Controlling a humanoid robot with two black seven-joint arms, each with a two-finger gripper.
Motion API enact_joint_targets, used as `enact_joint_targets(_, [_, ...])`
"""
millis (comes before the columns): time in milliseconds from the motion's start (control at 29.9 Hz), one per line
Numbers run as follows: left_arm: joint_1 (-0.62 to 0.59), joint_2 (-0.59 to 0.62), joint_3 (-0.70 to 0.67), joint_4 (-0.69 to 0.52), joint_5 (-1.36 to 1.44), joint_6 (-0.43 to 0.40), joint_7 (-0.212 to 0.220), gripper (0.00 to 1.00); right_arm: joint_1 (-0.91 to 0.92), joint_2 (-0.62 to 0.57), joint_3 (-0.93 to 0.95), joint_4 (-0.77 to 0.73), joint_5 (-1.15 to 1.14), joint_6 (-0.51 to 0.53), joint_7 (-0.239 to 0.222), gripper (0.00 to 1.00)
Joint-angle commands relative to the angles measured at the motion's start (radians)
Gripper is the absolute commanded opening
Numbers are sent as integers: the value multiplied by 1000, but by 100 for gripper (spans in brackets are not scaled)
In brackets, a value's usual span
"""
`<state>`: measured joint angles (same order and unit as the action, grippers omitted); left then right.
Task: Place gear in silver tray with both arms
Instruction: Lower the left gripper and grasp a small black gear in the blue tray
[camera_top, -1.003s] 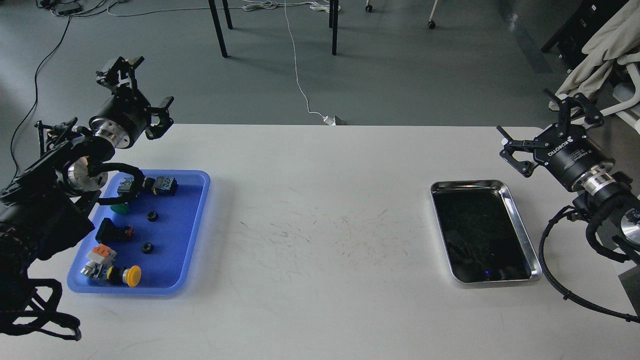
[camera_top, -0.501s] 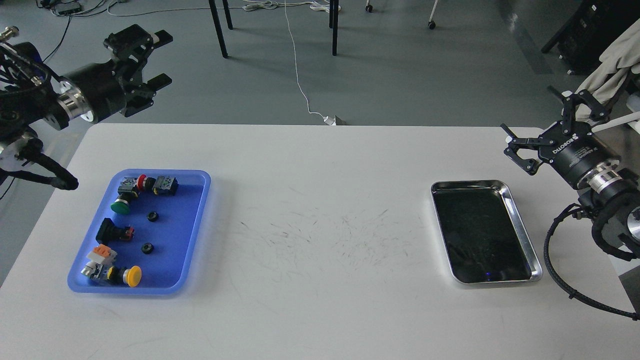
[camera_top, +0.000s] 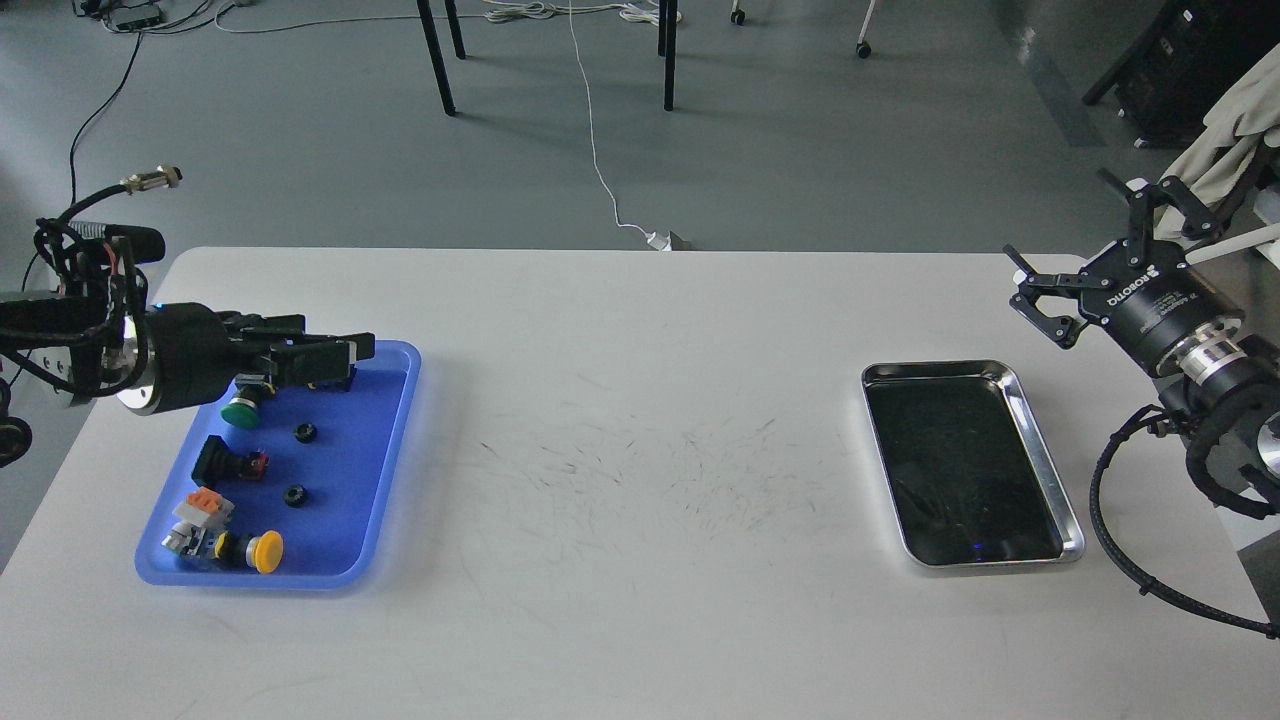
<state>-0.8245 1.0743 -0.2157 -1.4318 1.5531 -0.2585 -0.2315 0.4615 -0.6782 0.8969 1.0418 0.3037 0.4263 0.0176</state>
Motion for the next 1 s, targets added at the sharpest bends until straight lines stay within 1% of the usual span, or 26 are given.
enact_joint_targets(0, [19, -39, 36, 34, 65, 42, 1, 96, 2, 0, -1, 0, 0, -1, -1, 99])
enact_joint_targets(134, [22, -97, 79, 131, 113, 62, -5, 95, 3, 0, -3, 1, 0, -1, 1, 99])
enact_joint_targets(234, [22, -137, 121, 215, 127, 99, -15, 95, 3, -1, -3, 0, 0, -1, 1, 99])
enact_joint_targets(334, [21, -172, 153, 284, 127, 105, -51, 94, 3, -1, -3, -2, 0, -1, 1, 99])
enact_joint_targets(401, [21, -189, 159, 324, 127, 105, -60, 94, 3, -3, -3, -3, 0, -1, 1, 99])
enact_joint_targets(535, [28, -212, 168, 381, 125, 105, -83, 91, 2, -1, -4, -16, -2, -1, -1, 99])
enact_joint_targets(969, [56, -273, 168, 508, 125, 107, -115, 85, 2, 0, -4, -17, -17, -1, 1, 99])
